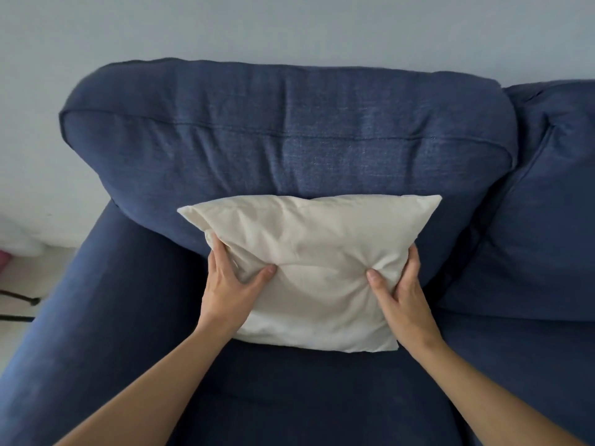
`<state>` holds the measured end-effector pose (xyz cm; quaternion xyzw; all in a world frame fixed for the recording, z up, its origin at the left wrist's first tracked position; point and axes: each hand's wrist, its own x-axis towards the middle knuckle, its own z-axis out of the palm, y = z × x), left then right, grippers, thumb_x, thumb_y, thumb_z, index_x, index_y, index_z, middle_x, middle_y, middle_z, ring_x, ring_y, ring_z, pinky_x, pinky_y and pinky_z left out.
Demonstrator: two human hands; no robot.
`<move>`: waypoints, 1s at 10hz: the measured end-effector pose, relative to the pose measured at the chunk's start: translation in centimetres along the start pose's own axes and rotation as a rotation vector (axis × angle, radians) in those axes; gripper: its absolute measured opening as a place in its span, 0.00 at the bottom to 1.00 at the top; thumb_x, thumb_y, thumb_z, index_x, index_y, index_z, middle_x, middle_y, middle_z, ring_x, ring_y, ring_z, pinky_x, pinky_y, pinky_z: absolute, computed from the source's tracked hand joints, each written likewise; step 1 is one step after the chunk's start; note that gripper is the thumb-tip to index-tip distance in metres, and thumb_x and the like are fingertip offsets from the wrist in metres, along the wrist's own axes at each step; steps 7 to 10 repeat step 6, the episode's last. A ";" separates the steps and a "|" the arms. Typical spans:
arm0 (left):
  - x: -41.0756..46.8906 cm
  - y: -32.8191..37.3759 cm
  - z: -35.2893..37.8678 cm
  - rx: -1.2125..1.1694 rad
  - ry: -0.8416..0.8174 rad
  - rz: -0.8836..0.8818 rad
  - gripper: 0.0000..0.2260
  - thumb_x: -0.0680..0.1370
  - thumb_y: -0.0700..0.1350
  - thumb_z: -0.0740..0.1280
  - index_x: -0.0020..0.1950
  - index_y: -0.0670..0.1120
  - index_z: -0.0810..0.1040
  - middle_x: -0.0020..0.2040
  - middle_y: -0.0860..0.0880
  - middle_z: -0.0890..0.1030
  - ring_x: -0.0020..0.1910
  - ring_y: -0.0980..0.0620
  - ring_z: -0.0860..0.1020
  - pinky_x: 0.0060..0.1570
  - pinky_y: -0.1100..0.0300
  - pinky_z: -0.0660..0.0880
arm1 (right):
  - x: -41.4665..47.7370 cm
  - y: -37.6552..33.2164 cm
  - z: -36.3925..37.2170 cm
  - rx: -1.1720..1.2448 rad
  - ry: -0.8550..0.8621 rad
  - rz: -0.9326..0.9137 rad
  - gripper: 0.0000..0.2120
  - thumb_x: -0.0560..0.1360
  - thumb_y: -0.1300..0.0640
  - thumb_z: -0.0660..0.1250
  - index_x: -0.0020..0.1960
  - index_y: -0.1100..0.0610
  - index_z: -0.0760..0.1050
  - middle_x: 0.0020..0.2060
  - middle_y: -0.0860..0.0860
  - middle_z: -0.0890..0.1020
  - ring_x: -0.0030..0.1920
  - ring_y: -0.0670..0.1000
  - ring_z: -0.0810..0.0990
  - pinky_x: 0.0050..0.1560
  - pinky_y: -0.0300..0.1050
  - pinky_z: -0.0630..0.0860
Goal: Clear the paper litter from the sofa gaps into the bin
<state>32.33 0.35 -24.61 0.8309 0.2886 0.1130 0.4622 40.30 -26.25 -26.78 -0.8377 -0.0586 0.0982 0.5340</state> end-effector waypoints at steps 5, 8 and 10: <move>-10.8 4.7 -9.3 0.179 -0.215 0.027 0.48 0.71 0.68 0.67 0.79 0.60 0.37 0.80 0.52 0.38 0.79 0.50 0.52 0.69 0.52 0.60 | -11.7 -9.1 -3.2 -0.282 -0.120 0.038 0.44 0.75 0.31 0.59 0.80 0.41 0.38 0.82 0.49 0.42 0.81 0.50 0.49 0.74 0.52 0.56; -16.4 8.3 -14.3 0.200 -0.234 0.069 0.46 0.71 0.69 0.65 0.80 0.59 0.41 0.81 0.52 0.40 0.78 0.50 0.53 0.69 0.55 0.58 | -17.8 -15.9 -5.7 -0.331 -0.131 -0.006 0.43 0.76 0.31 0.58 0.81 0.43 0.38 0.81 0.49 0.39 0.81 0.48 0.45 0.75 0.51 0.53; -16.4 8.3 -14.3 0.200 -0.234 0.069 0.46 0.71 0.69 0.65 0.80 0.59 0.41 0.81 0.52 0.40 0.78 0.50 0.53 0.69 0.55 0.58 | -17.8 -15.9 -5.7 -0.331 -0.131 -0.006 0.43 0.76 0.31 0.58 0.81 0.43 0.38 0.81 0.49 0.39 0.81 0.48 0.45 0.75 0.51 0.53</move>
